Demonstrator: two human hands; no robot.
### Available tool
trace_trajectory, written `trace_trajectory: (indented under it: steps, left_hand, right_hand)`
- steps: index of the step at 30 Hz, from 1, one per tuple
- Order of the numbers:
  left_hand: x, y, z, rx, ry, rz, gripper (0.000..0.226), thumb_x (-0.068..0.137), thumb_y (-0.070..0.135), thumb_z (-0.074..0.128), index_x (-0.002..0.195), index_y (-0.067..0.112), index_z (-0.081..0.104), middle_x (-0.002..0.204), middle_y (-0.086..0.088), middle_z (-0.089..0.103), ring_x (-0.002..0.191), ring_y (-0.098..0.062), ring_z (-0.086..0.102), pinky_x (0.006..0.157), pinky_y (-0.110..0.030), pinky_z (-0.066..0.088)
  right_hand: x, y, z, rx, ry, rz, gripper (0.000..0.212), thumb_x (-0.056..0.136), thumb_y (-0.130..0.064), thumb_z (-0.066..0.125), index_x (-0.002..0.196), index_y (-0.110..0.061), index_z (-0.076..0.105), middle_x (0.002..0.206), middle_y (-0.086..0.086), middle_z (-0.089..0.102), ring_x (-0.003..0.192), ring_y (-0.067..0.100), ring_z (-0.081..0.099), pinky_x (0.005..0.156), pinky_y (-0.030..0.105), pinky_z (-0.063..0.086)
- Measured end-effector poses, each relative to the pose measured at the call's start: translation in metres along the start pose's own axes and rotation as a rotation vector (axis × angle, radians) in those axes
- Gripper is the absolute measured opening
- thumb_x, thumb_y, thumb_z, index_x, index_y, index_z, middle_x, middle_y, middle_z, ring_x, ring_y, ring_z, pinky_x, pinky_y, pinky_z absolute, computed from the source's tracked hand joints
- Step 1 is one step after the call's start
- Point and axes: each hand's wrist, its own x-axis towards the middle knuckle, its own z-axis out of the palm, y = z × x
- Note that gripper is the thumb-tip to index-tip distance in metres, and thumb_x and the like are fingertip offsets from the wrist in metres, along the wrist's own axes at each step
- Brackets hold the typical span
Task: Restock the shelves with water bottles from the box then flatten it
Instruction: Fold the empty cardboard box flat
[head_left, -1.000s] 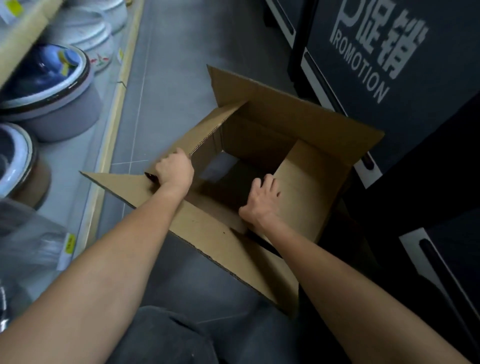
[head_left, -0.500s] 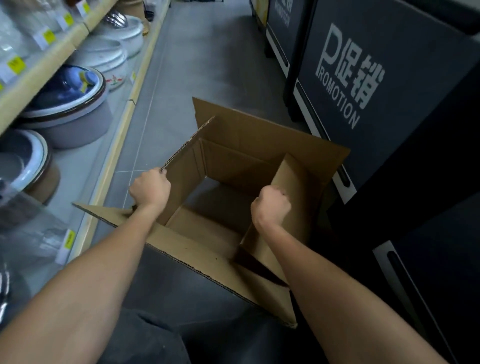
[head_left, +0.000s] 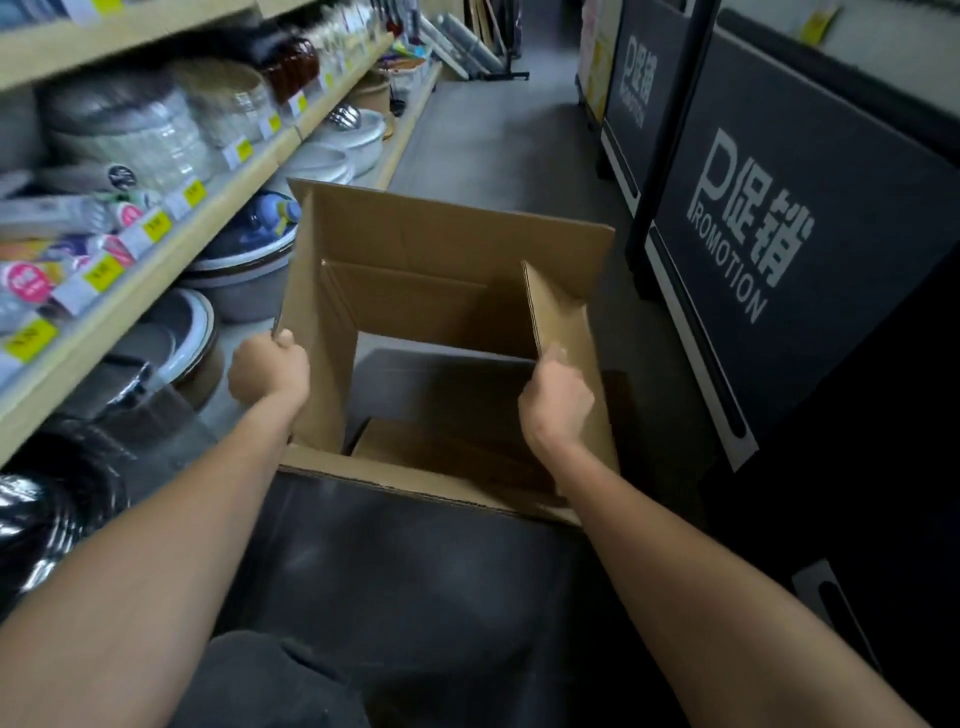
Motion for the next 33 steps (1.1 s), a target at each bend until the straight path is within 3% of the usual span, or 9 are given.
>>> trace_trajectory:
  steps: [8, 12, 16, 20, 23, 25, 27, 30, 33]
  left_hand:
    - [-0.018, 0.014, 0.010, -0.303, 0.005, -0.213, 0.033, 0.095, 0.032, 0.046, 0.093, 0.004, 0.063, 0.104, -0.017, 0.067, 0.099, -0.036, 0.059, 0.090, -0.040, 0.047]
    - [-0.025, 0.041, 0.027, -0.573, -0.009, -0.354, 0.036, 0.096, 0.033, 0.046, 0.114, 0.006, 0.062, 0.115, -0.010, 0.065, 0.106, -0.029, 0.060, 0.093, -0.038, 0.048]
    - [-0.028, 0.045, 0.055, -0.639, -0.239, -0.422, 0.046, 0.098, 0.031, 0.043, 0.140, 0.011, 0.042, 0.140, -0.010, 0.047, 0.129, -0.029, 0.045, 0.108, -0.040, 0.036]
    - [-0.035, 0.018, 0.081, -0.653, -0.498, -0.437, 0.052, 0.099, 0.031, 0.041, 0.147, 0.018, 0.027, 0.149, -0.008, 0.036, 0.132, -0.027, 0.040, 0.112, -0.043, 0.032]
    - [-0.042, 0.018, 0.083, -0.627, -0.566, -0.394, 0.051, 0.099, 0.031, 0.038, 0.146, 0.015, 0.025, 0.148, -0.009, 0.037, 0.132, -0.028, 0.040, 0.111, -0.042, 0.033]
    - [-0.059, 0.026, 0.075, -0.492, -0.545, -0.304, 0.055, 0.100, 0.027, 0.038, 0.149, 0.011, 0.017, 0.151, -0.012, 0.031, 0.135, -0.030, 0.036, 0.109, -0.039, 0.031]
    - [-0.080, 0.028, 0.068, -0.323, -0.455, -0.140, 0.072, 0.098, 0.024, 0.044, 0.150, 0.010, -0.003, 0.159, -0.010, 0.007, 0.144, -0.030, 0.019, 0.114, -0.039, 0.023]
    - [-0.109, 0.023, 0.064, -0.172, -0.335, 0.309, 0.082, 0.094, 0.036, 0.051, 0.151, 0.010, -0.002, 0.159, -0.008, -0.006, 0.147, -0.027, 0.001, 0.119, -0.045, 0.015]
    - [-0.131, 0.039, 0.057, -0.084, -0.585, 0.799, 0.081, 0.090, 0.055, 0.046, 0.151, 0.017, 0.009, 0.160, 0.002, 0.000, 0.147, -0.016, -0.004, 0.117, -0.048, 0.011]
  right_hand:
    - [0.015, 0.031, -0.011, -0.062, -0.073, -0.026, 0.018, 0.092, -0.012, 0.058, 0.110, -0.012, 0.060, 0.097, 0.004, 0.066, 0.086, 0.016, 0.066, 0.073, 0.024, 0.051]
    - [0.013, 0.058, -0.021, -0.099, -0.034, -0.091, 0.024, 0.091, -0.007, 0.056, 0.114, -0.013, 0.055, 0.097, 0.006, 0.066, 0.085, 0.018, 0.066, 0.073, 0.027, 0.053]
    - [0.014, 0.073, -0.028, -0.147, -0.065, -0.150, 0.028, 0.092, -0.005, 0.053, 0.119, -0.012, 0.054, 0.102, 0.006, 0.065, 0.086, 0.018, 0.066, 0.073, 0.026, 0.052]
    - [0.006, 0.086, -0.019, -0.199, -0.124, -0.139, 0.023, 0.093, -0.007, 0.053, 0.115, -0.013, 0.057, 0.101, 0.005, 0.066, 0.087, 0.017, 0.066, 0.071, 0.025, 0.051]
    - [-0.007, 0.090, -0.011, -0.211, -0.190, -0.201, 0.022, 0.093, -0.007, 0.053, 0.114, -0.013, 0.057, 0.099, 0.004, 0.066, 0.086, 0.018, 0.065, 0.073, 0.027, 0.054]
    - [-0.014, 0.086, -0.009, -0.234, -0.236, -0.266, 0.023, 0.094, -0.008, 0.050, 0.116, -0.013, 0.056, 0.099, 0.005, 0.065, 0.087, 0.020, 0.065, 0.075, 0.030, 0.054]
    - [-0.013, 0.079, -0.007, -0.255, -0.256, -0.324, 0.025, 0.094, -0.008, 0.048, 0.117, -0.014, 0.057, 0.099, 0.005, 0.065, 0.088, 0.022, 0.065, 0.075, 0.032, 0.054]
    - [-0.006, 0.072, -0.006, -0.258, -0.283, -0.344, 0.032, 0.090, -0.004, 0.046, 0.116, -0.015, 0.059, 0.100, 0.008, 0.067, 0.090, 0.028, 0.065, 0.077, 0.040, 0.055]
    - [-0.006, 0.073, -0.009, -0.209, -0.318, -0.315, 0.035, 0.090, -0.003, 0.045, 0.118, -0.017, 0.061, 0.100, 0.010, 0.067, 0.091, 0.030, 0.065, 0.079, 0.042, 0.056]
